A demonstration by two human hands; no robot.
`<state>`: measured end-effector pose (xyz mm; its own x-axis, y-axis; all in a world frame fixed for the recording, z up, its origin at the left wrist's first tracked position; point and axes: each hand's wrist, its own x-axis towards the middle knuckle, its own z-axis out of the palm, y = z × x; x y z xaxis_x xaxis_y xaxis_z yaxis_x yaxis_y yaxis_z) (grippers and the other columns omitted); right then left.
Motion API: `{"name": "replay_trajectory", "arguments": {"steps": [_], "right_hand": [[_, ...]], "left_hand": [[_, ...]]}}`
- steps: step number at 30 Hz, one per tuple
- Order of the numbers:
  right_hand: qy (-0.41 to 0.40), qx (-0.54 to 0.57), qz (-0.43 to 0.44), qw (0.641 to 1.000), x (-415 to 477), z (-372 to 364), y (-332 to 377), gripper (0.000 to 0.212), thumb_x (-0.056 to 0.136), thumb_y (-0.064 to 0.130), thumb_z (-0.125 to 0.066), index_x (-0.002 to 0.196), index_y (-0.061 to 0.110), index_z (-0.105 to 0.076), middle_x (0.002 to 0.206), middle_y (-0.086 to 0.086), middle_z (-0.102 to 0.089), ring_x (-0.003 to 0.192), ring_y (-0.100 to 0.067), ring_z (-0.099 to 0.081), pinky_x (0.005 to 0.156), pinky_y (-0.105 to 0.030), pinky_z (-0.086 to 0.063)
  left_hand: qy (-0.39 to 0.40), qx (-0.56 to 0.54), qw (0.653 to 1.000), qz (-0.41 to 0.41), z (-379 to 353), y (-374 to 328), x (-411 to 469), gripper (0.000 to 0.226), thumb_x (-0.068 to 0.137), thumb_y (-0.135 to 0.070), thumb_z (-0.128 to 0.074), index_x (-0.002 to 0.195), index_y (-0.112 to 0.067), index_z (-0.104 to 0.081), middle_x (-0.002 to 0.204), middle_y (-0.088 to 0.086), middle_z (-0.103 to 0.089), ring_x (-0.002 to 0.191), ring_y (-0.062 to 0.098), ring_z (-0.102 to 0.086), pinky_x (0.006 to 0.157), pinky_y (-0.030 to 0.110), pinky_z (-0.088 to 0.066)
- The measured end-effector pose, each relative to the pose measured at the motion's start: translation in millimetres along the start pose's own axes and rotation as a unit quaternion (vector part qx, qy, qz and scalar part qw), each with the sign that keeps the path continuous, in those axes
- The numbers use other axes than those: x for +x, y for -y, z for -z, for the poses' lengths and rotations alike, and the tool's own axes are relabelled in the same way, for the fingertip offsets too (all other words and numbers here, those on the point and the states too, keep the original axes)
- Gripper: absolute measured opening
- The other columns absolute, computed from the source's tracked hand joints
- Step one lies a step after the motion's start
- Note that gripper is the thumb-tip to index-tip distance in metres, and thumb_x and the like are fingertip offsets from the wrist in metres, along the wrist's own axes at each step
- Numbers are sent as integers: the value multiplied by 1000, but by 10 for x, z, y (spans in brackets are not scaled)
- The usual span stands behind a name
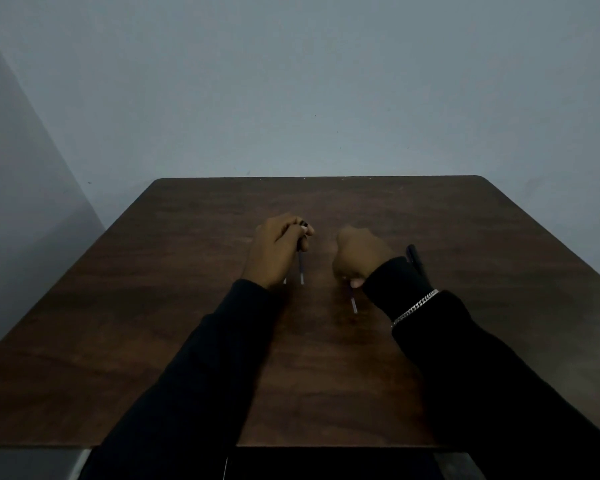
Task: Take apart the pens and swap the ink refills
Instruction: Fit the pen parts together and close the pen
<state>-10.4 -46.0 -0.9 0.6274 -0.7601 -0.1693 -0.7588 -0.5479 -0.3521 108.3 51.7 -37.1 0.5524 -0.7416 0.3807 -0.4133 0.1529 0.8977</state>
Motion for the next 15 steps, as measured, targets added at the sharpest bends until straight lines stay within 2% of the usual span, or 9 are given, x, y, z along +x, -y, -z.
{"name": "replay_trajectory", "arguments": {"steps": [1, 3, 5, 7, 9, 11, 13, 15], "right_hand": [[-6, -5, 0, 1000, 17, -33, 15, 20, 87, 6, -66, 78, 15, -51, 119, -20, -67, 107, -36, -71, 88, -42, -61], [-21, -35, 3, 999, 36, -102, 52, 8, 89, 9, -67, 95, 11, -62, 120, -18, -67, 108, -35, -69, 84, -40, -59], [-24, -55, 7, 998, 53, -160, 69, 19, 89, 12, -68, 107, 11, -65, 121, -17, -66, 108, -35, -68, 83, -41, -57], [-25, -43, 17, 999, 48, -124, 42, 14, 86, 14, -73, 91, 10, -60, 107, -15, -66, 94, -31, -66, 71, -37, -56], [-39, -7, 40, 998, 55, -5, -40, 34, 82, 20, -79, 69, 13, -48, 77, -8, -55, 71, -23, -54, 53, -28, -40], [-81, 65, 65, 992, 25, 172, -148, 41, 82, 24, -78, 60, 9, -47, 58, -5, -45, 55, -18, -47, 45, -25, -31], [-127, 173, 113, 970, 11, 330, -282, 39, 87, 23, -73, 58, 3, -58, 50, -11, -51, 44, -14, -49, 43, -25, -39], [-148, 302, 152, 929, -1, 412, -413, 28, 94, 20, -68, 72, 4, -72, 68, -11, -72, 54, -10, -65, 52, -22, -52]], "left_hand": [[1, 2, 1000, -2, 0, 2, 3, 31, 95, -16, -47, 82, 1, -71, 63, 3, -61, 52, 0, -52, 55, 14, -40], [0, 5, 1000, -5, -2, 7, 10, 32, 94, -18, -47, 82, 0, -71, 62, 1, -61, 52, 0, -52, 55, 14, -40], [0, 9, 1000, -9, -1, 14, 16, 32, 93, -20, -48, 82, 0, -71, 62, 1, -61, 52, 1, -52, 54, 15, -40], [4, 9, 1000, -16, 1, 24, 17, 32, 93, -20, -48, 81, -1, -71, 62, 0, -62, 52, 1, -52, 55, 17, -40], [7, 11, 1000, -23, 8, 30, 20, 31, 94, -20, -48, 81, -3, -71, 61, -3, -62, 52, 0, -52, 55, 17, -40], [14, 13, 999, -29, 7, 33, 22, 31, 94, -22, -49, 83, -6, -72, 62, -5, -62, 53, -1, -52, 54, 16, -39], [26, 23, 999, -38, -2, 28, 19, 31, 95, -25, -49, 84, -5, -71, 63, -6, -62, 54, -1, -52, 56, 17, -40], [37, 31, 998, -37, -15, 26, 13, 28, 96, -26, -50, 86, -11, -72, 66, -7, -63, 57, 0, -54, 58, 20, -41]]}}
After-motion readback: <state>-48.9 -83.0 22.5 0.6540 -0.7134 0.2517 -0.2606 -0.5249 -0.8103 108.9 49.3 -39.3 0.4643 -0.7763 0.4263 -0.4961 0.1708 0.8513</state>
